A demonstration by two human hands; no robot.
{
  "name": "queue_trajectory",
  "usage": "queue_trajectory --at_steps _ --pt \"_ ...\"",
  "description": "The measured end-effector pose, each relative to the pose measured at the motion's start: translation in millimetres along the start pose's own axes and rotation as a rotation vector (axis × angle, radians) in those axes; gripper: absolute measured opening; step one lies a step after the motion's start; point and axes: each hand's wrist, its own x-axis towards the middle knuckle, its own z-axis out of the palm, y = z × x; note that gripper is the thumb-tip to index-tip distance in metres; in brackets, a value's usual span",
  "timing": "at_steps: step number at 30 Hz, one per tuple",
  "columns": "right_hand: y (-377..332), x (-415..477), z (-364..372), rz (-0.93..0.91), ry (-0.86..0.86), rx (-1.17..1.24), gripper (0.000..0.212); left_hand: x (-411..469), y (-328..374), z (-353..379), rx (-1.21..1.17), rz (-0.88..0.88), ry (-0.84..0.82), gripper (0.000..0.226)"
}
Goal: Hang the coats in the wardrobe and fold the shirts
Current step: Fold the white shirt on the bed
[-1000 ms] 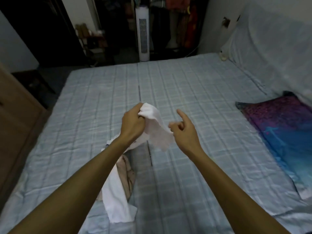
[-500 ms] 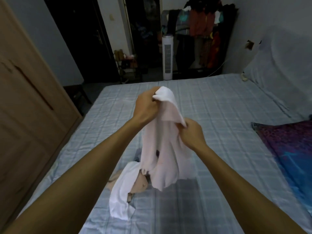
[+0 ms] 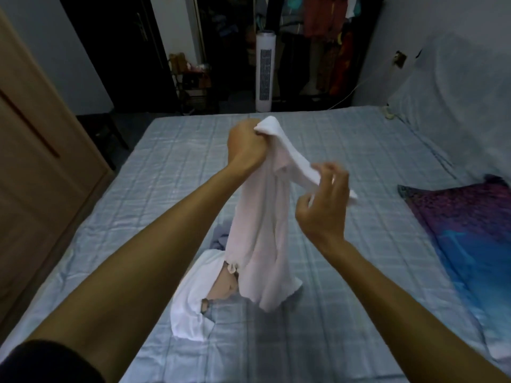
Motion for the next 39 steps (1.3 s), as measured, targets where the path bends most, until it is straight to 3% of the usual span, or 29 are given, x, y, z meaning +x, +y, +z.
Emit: queue_trajectory --at_steps 2,3,5,6,9,13,15,18,23,27,29,32,34,36,37,39 --pt "-1.5 -30.6 17.9 -0.032 -0.147 -0.001 0.035 4.7 2.9 4.9 -0.041 -0.005 -0.03 0.037" --pt "-1.4 -41.5 28.7 0.039 -0.285 0.021 0.03 6.8 5.1 8.5 -0.054 0.007 -0.049 0.038" --pt "-6.4 -56.2 51.0 0.332 -0.557 0.045 0.046 9.4 9.3 17.1 -0.074 0.03 -0.097 0.041" --pt "-9.4 -58.4 60.8 0.473 -0.59 0.056 0.061 10.1 11.9 21.1 -0.085 0.043 -0.122 0.041" --pt "-15.3 -49.0 86.4 0.776 -0.488 0.112 0.075 13.2 18.5 29.3 -0.089 0.074 -0.178 0.037" --pt "-15.3 -26.2 100.5 0.89 -0.533 -0.016 0.048 12.2 21.7 26.3 -0.156 0.201 -0.357 0.027" --pt "-18.9 -14.9 99.9 0.938 -0.558 0.121 0.037 16.4 9.7 20.5 -0.196 0.276 -0.536 0.017" --pt "-20.4 4.8 93.1 1.063 -0.461 0.402 0.025 31.0 -29.5 8.8 -0.179 0.228 -0.782 0.055" --pt "-31.7 49.6 84.7 1.304 -0.159 0.696 0.024 22.9 -114.9 3.3 -0.211 0.054 -0.709 0.049" --pt "-45.5 88.0 64.3 1.32 0.003 0.882 0.033 -13.1 -156.0 17.4 -0.064 0.196 -0.85 0.073" --pt "-58.0 104.3 57.1 1.271 0.018 0.941 0.021 -27.9 -161.1 36.0 -0.142 0.234 -0.824 0.07" --pt "-70.0 122.0 49.1 1.22 0.038 1.01 0.02 -28.3 -151.9 55.1 -0.128 0.125 -0.557 0.032" --pt "-61.2 131.2 40.5 1.214 0.132 1.023 0.023 -12.4 -139.6 50.9 -0.159 0.09 -0.393 0.03" --pt "-46.8 136.4 27.8 1.216 0.191 1.02 0.011 10.3 -122.4 35.7 -0.184 0.127 -0.299 0.026" --pt "-41.4 136.4 21.3 1.201 0.143 0.984 0.006 22.7 -112.9 28.1 -0.178 0.158 -0.27 0.027" --pt "-36.8 132.1 15.3 1.123 -0.153 0.73 0.021 45.2 -89.9 17.4 -0.153 0.219 -0.228 0.032"
